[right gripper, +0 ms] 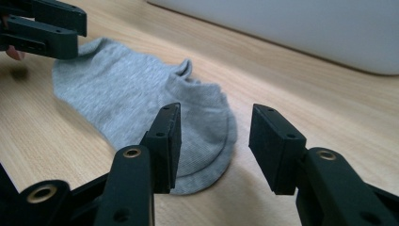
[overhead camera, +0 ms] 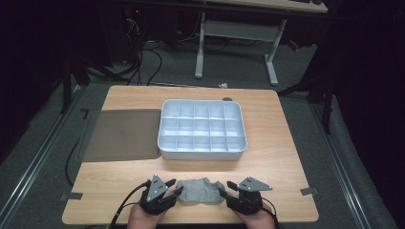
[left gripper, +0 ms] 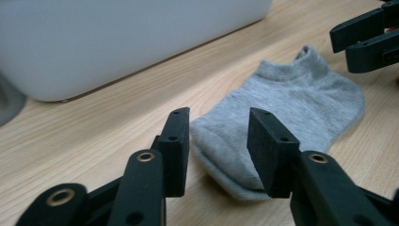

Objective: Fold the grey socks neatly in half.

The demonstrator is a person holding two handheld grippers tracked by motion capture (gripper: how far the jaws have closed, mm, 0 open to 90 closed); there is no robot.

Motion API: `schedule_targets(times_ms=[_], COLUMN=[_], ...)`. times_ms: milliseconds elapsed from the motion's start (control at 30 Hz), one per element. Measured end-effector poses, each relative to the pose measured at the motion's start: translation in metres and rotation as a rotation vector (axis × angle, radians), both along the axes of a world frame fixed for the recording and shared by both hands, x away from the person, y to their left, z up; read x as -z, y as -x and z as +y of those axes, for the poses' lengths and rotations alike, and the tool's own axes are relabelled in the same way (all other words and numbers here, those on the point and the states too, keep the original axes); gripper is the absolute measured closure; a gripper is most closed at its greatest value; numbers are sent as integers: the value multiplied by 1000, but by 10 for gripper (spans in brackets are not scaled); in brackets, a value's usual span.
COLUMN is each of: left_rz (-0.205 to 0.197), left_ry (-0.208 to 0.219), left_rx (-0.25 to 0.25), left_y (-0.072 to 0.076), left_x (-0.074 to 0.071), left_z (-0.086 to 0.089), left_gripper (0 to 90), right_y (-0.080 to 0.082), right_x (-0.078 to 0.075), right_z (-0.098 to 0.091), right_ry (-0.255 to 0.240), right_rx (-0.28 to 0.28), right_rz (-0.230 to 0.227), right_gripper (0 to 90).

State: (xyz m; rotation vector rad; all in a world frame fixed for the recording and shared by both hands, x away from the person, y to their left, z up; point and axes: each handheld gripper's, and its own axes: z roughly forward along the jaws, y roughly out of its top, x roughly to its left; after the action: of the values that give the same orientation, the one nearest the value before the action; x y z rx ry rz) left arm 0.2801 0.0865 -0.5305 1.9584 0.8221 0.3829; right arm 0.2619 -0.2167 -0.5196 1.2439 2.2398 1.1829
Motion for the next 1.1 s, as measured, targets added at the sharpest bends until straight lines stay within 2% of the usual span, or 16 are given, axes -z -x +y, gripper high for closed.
schedule_targets(times_ms=[67, 133, 200, 267, 367, 433, 533, 567, 700, 900, 967, 1100], left_rz=[-2, -21, -19, -17, -14, -2, 37, 38, 19, 17, 17, 28], left_ry=[-19, -34, -38, -75, -81, -83, -115, -143, -169, -176, -176, -165], left_rx=[-5, -17, -13, -9, -9, -4, 12, 17, 12, -7, -10, -34], left_y=[1, 2, 2, 1, 0, -1, -5, -5, -3, -2, -2, -4], left_x=[1, 1, 1, 2, 2, 2, 3, 4, 4, 4, 4, 4], left_z=[-3, -4, -4, -5, -5, -5, -8, -10, -13, -13, -13, -12], left_gripper=[636, 651, 652, 663, 663, 669, 673, 675, 697, 727, 728, 730], right_y=[0, -3, -4, -7, -8, -8, -10, -11, -13, -14, -14, -15], right_x=[3, 4, 5, 10, 11, 11, 11, 11, 11, 10, 10, 8], right_z=[5, 7, 9, 12, 13, 13, 10, 9, 10, 11, 11, 14], right_ry=[11, 26, 34, 52, 59, 58, 47, 46, 60, 63, 67, 69], right_rx=[13, 17, 23, 16, 21, 25, 32, 34, 39, 34, 21, 16], right_rz=[14, 18, 24, 53, 60, 65, 68, 67, 60, 76, 65, 44], right_gripper=[518, 508, 509, 510, 510, 526, 560, 578, 628, 750, 795, 815])
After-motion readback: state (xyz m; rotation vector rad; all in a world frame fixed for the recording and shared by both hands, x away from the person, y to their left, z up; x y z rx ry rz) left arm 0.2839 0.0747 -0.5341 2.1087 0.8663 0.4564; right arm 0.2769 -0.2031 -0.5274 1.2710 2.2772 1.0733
